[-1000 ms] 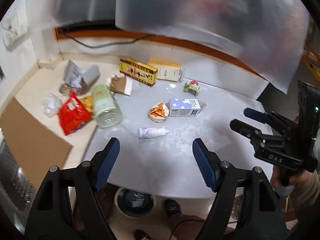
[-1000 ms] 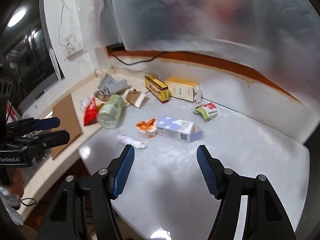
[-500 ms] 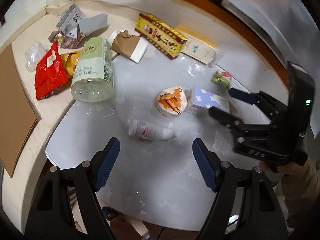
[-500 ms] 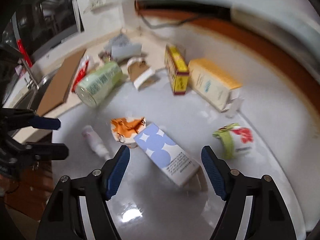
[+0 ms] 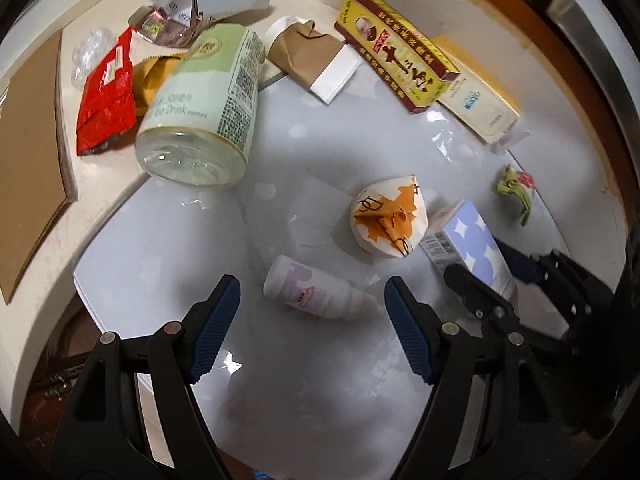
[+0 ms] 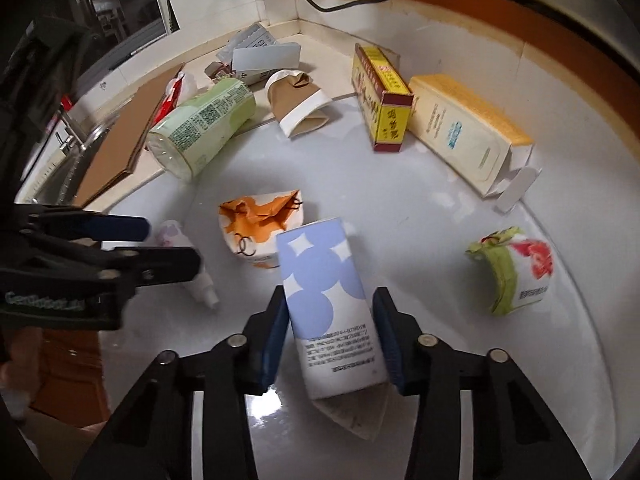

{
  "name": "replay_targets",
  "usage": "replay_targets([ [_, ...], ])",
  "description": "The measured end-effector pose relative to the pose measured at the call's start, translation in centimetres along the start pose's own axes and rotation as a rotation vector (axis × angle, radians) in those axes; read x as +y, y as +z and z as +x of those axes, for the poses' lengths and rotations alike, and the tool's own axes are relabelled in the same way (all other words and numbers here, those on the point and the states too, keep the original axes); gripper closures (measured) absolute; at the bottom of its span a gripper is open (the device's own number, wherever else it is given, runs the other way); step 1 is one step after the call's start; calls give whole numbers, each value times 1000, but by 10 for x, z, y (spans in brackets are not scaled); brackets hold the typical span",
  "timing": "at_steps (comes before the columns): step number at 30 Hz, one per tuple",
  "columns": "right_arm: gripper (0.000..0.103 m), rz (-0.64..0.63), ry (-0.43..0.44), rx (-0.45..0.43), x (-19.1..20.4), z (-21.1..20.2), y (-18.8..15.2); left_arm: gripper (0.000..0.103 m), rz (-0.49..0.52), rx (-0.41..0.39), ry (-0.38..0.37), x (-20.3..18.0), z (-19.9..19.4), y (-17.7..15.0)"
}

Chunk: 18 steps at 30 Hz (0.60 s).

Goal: Collect trash
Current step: 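Grasp the white spray bottle with the left tool while the right tool grasps the blue-and-white carton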

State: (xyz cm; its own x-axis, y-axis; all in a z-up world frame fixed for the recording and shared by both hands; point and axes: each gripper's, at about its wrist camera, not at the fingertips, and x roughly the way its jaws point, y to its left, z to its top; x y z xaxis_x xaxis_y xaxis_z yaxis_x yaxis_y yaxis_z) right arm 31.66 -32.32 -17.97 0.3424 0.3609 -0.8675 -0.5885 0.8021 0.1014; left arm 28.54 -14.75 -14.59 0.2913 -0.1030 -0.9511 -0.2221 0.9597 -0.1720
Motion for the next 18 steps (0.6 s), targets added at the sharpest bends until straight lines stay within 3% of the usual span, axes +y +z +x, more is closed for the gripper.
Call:
replay_targets([
  [6,64,6,9,13,3,-3,-3,45,-32,48,-14,-2,12,-1],
  [13,67,30,22,14,3,-5,-7,60,-53,38,-29,7,10,-3],
  [18,67,59,45,18,2,-8,-13,60,-69,37,-55,20,3,-7],
])
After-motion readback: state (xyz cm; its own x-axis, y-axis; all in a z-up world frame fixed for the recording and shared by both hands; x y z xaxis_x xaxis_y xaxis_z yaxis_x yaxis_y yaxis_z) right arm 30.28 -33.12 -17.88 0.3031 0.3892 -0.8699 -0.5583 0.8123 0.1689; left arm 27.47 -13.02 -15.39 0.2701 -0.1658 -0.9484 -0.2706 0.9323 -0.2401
